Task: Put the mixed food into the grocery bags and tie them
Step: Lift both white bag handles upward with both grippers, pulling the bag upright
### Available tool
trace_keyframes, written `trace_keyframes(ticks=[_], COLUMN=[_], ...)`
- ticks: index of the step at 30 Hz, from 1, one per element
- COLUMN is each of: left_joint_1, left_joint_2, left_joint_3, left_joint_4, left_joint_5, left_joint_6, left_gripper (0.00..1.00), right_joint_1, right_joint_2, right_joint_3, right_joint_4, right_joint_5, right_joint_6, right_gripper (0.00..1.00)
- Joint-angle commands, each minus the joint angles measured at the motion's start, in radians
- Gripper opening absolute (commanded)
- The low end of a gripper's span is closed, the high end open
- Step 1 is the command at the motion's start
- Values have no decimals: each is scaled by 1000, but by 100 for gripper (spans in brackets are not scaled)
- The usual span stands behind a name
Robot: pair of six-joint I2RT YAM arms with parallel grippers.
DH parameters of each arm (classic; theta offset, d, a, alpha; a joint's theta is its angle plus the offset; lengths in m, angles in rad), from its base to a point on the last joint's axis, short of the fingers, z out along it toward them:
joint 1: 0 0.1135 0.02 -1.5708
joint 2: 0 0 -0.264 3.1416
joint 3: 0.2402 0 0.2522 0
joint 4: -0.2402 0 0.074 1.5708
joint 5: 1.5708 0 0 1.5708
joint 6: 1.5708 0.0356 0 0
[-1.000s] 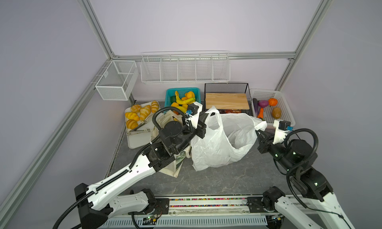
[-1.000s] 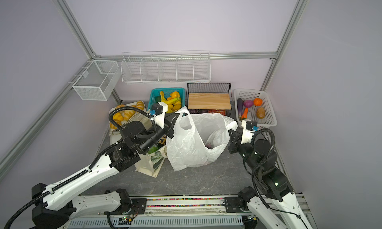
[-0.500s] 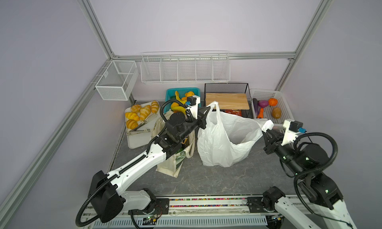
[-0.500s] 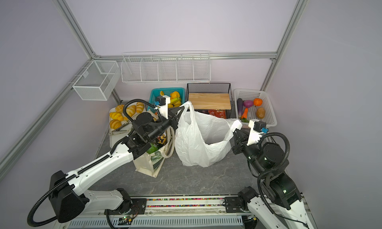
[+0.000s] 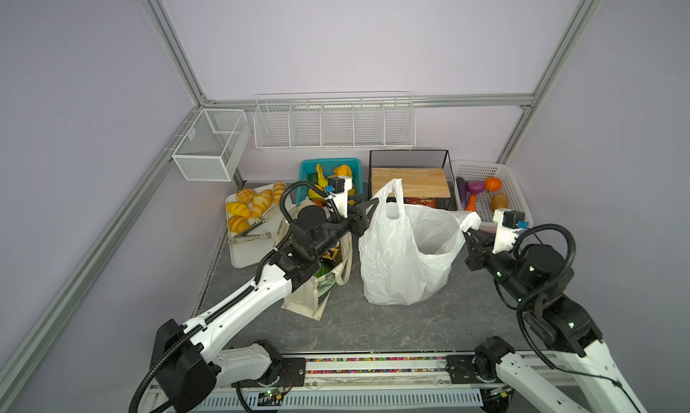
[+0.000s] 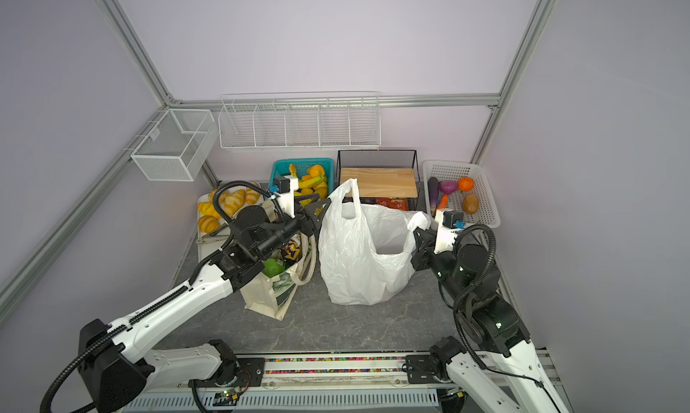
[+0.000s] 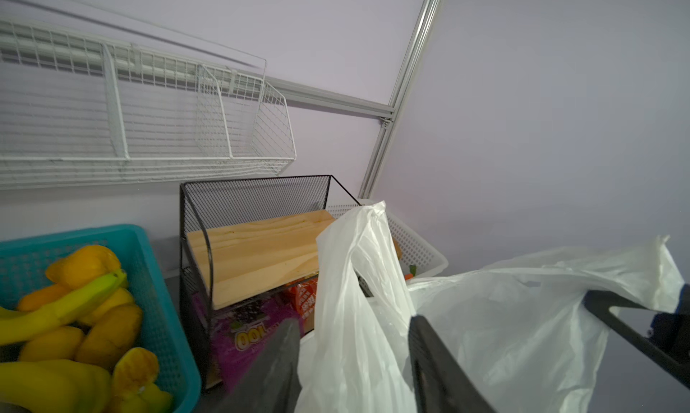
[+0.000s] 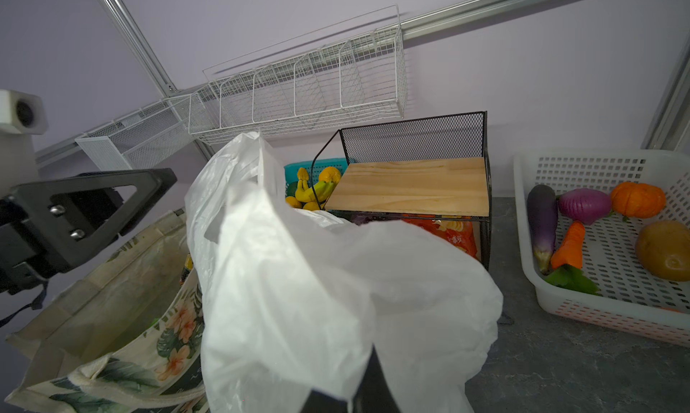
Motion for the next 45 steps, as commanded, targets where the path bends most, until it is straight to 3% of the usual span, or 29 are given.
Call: trace_keyframes(ticks=[1,4,8,20,24,29,35,40,45], left_joint_1=[-63,-158,-173,-190,-209,-226,-229,-229,-229], left_joint_2=[-60,-32,91,544,656,731,773,769,719], left_joint_3=[30,129,335,975,1125,1208,1242,1234,1185], left_joint_4=[-61,-168,-356,-876,-1007,-1062,-1085,-1075,-1030], left_joint_5=[-35,-191,-287,-358,-392,-477,-495,-458,-392], left_joint_6=[66,188,183,246,258,294,311,304,287], left_gripper=[61,70,74,83,81,67,48,30,4], right_joint_1=[-5,-5,-5,-6,-6,-5,-5,-6,-5], right_joint_2=[6,17,22,29,37,46,52,44,27], right_joint_3=[-15,-16,-21,-21,-24,-28,-29,-30,-33], right_joint_4=[30,40,43,55,63,74,77,71,60], right_joint_5=[15,5,1,-11,-16,-19,-19,-11,10], right_joint_6=[-18,-16,-14,-21,-23,-21,-22,-24,-30], right_gripper=[6,6,6,6,6,6,6,6,6])
